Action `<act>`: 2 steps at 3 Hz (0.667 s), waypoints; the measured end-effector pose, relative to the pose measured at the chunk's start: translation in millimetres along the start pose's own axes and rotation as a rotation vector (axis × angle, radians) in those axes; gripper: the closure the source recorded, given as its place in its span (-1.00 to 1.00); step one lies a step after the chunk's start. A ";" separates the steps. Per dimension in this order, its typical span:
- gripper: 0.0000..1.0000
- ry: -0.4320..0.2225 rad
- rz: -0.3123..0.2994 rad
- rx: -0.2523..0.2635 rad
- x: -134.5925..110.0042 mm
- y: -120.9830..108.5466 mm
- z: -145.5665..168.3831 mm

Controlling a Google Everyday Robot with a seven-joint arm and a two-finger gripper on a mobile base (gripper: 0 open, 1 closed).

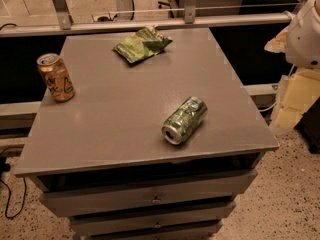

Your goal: Move green jalapeno chip bag near green can

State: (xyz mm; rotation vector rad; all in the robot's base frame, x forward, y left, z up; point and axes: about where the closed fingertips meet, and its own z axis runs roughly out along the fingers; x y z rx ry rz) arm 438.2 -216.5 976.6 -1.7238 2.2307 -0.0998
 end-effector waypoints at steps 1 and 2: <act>-1.00 -0.003 -0.001 0.006 -0.8 -1.0 -0.5; -1.00 -0.045 0.002 0.047 -10.9 -27.7 10.8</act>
Offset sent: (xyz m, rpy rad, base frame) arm 0.1116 0.0125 -0.0087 0.1154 -0.1751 -0.0045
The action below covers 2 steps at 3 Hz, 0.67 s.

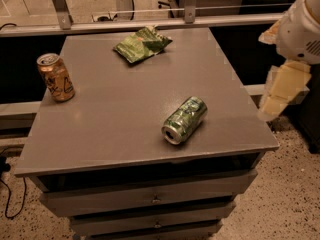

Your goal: Move green jalapeno chip bag near green can

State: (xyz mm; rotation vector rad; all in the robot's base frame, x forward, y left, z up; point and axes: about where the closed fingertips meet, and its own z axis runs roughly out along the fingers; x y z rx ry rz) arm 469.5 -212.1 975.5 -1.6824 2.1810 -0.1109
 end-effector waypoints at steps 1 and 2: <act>-1.00 -0.080 0.010 0.066 -30.8 -62.6 32.2; -1.00 -0.178 0.050 0.097 -76.5 -117.6 71.9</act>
Offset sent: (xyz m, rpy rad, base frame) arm 0.2460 0.0970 -0.0263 0.3110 -0.1856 -0.0800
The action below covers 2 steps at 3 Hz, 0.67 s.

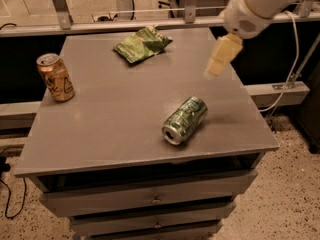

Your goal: Move green jalapeno chip bag near green can

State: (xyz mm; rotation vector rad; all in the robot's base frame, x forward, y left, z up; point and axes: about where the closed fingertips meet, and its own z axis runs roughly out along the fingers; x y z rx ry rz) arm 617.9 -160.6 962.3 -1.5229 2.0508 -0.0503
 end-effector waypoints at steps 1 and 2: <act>-1.00 -0.104 0.104 0.022 -36.7 -31.0 50.7; -1.00 -0.104 0.104 0.022 -36.7 -31.0 50.8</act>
Offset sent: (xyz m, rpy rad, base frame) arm 0.0459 0.0304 -0.0114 0.1089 -0.0196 -0.0449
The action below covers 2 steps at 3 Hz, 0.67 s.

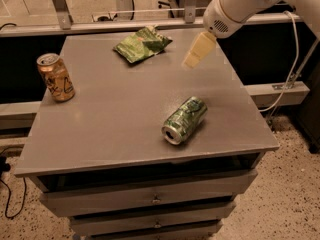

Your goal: Move green jalapeno chip bag near green can

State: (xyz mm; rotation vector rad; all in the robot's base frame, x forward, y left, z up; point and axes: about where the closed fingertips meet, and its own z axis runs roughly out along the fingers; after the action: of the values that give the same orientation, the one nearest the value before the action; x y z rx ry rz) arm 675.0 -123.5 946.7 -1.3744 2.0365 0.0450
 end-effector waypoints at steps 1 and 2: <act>-1.00 -0.049 0.058 0.020 -5.8 -7.6 22.4; -1.00 -0.145 0.186 0.042 -17.4 -25.8 67.9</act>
Offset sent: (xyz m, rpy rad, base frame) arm 0.1181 0.0456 -0.0631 0.4019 -0.0486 -0.2403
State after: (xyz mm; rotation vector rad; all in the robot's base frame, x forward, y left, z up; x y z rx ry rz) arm 734.7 -94.9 912.0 -1.1199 2.0245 0.1769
